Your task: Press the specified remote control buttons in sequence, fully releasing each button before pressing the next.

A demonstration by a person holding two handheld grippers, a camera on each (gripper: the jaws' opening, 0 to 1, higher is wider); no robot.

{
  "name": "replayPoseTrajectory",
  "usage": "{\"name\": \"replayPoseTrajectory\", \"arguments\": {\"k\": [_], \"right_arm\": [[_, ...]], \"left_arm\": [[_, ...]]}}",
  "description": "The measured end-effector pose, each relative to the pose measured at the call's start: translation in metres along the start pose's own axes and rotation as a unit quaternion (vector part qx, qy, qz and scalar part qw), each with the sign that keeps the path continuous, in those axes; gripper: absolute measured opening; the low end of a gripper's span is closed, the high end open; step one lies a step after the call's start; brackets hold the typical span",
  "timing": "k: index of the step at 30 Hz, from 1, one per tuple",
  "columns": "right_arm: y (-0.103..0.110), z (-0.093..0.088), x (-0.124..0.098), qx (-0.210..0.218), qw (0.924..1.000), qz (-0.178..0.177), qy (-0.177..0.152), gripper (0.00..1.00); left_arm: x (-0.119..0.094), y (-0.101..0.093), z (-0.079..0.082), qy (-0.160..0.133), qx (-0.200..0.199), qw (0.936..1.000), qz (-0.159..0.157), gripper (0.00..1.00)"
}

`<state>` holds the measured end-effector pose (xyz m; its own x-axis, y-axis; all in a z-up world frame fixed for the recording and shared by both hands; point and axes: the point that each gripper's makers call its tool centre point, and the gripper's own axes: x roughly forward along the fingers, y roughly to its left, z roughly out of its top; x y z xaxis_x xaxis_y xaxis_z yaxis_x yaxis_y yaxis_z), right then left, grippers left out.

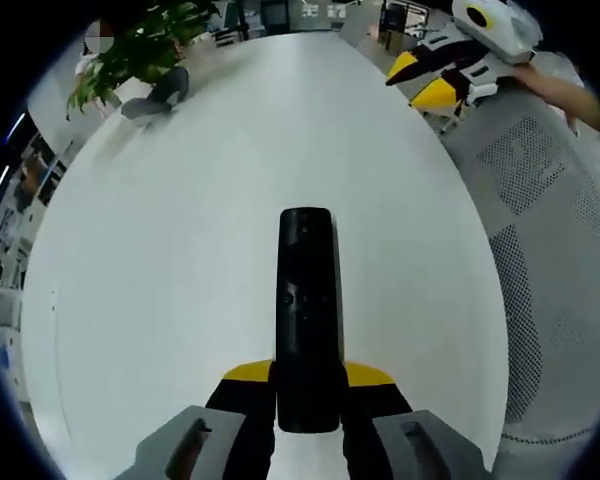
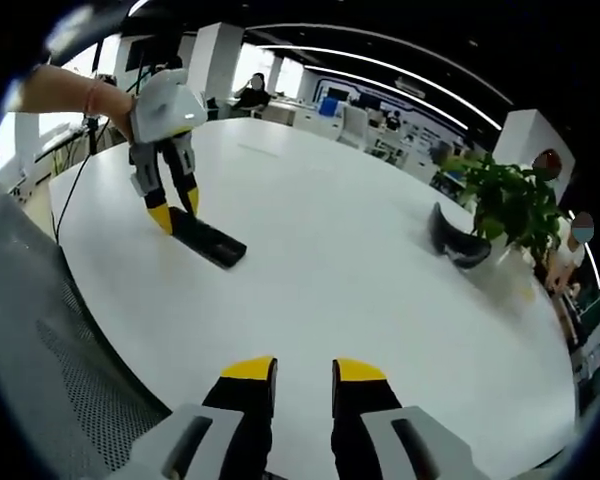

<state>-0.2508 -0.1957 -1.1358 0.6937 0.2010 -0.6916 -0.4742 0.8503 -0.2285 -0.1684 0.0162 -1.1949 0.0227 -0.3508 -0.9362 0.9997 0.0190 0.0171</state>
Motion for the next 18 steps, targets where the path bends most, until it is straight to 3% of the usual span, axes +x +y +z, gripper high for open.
{"name": "replayPoseTrajectory", "arguments": {"k": [7, 15, 18], "right_arm": [[-0.001, 0.002, -0.001, 0.034, 0.9993, 0.008, -0.015, 0.19], [0.002, 0.003, 0.0, 0.029, 0.9994, 0.013, -0.016, 0.17], [0.005, 0.006, -0.001, 0.088, 0.9947, 0.038, -0.036, 0.17]], "left_arm": [[-0.001, -0.011, -0.003, -0.017, -0.008, 0.9998, 0.001, 0.23], [-0.002, -0.03, -0.003, -0.019, -0.002, 0.9998, -0.002, 0.23], [-0.002, -0.034, -0.003, -0.019, -0.002, 0.9998, -0.003, 0.23]]}}
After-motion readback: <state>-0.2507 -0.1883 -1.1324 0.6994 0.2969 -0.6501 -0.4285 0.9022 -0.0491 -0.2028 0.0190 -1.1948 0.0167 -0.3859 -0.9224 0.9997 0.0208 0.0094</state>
